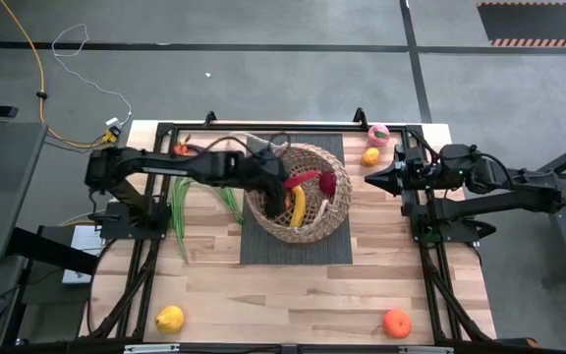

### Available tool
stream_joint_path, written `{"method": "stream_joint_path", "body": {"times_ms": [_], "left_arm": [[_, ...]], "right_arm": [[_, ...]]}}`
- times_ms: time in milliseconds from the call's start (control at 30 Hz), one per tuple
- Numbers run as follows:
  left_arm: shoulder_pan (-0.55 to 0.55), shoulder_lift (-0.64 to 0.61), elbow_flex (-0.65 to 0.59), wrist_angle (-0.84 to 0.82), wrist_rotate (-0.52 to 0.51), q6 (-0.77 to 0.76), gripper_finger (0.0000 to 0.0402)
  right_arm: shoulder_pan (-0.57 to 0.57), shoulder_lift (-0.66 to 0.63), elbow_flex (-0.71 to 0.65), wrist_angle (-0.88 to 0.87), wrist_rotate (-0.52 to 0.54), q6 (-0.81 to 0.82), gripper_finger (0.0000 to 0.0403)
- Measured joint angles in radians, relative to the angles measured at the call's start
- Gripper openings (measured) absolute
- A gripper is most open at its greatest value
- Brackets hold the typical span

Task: Build produce basket
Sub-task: Put the carrot into the woven basket

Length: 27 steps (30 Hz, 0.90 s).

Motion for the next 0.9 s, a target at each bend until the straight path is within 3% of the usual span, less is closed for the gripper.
{"method": "stream_joint_path", "body": {"times_ms": [267,533,900], "left_arm": [[0.014,0.142,0.000,0.047,-0.001,-0.019,0.0104],[0.052,0.224,0.000,0.127,0.025,-0.211,0.0104],[0.088,0.317,0.000,0.213,0.025,-0.145,0.0104]], "right_arm": [[0.000,0.000,0.000,-0.001,0.000,0.004,0.0000],[0.000,0.000,0.000,0.000,0.000,0.034,0.0000],[0.000,0.001,0.000,0.000,0.008,0.035,0.0000]]}}
